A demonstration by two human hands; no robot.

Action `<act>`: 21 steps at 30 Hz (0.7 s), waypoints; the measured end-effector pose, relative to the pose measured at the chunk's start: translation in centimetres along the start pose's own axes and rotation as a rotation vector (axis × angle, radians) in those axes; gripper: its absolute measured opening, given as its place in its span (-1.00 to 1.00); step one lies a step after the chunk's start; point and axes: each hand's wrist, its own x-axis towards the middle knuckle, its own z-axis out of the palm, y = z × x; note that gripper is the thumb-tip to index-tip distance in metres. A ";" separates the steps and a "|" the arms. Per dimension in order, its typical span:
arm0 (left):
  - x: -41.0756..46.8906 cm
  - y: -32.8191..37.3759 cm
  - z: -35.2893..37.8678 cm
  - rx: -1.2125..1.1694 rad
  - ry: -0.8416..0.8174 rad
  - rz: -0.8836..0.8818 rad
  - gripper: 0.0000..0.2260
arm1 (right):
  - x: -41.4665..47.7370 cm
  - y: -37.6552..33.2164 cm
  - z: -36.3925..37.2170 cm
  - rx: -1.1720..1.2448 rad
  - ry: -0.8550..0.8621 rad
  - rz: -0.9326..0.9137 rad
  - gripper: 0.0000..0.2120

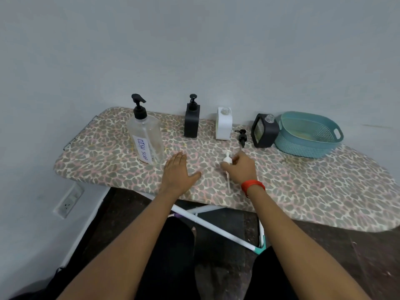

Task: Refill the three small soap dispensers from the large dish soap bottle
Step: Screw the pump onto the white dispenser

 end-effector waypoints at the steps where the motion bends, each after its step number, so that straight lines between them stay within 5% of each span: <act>1: 0.3 0.7 -0.3 -0.053 -0.003 -0.029 -0.18 | -0.3 0.8 -0.4 0.118 0.010 0.035 -0.68; 5: 2.8 5.5 -1.1 -0.328 0.051 -0.085 -0.32 | -0.9 2.3 -1.4 0.520 -0.001 0.099 -0.76; 13: 9.3 14.4 0.0 -0.556 0.139 -0.275 -0.09 | -0.7 2.5 -2.2 0.759 0.032 0.148 -0.80; 21: 11.6 15.7 0.8 -0.598 0.309 -0.318 -0.54 | -0.1 3.3 -1.8 0.796 0.043 0.143 -0.86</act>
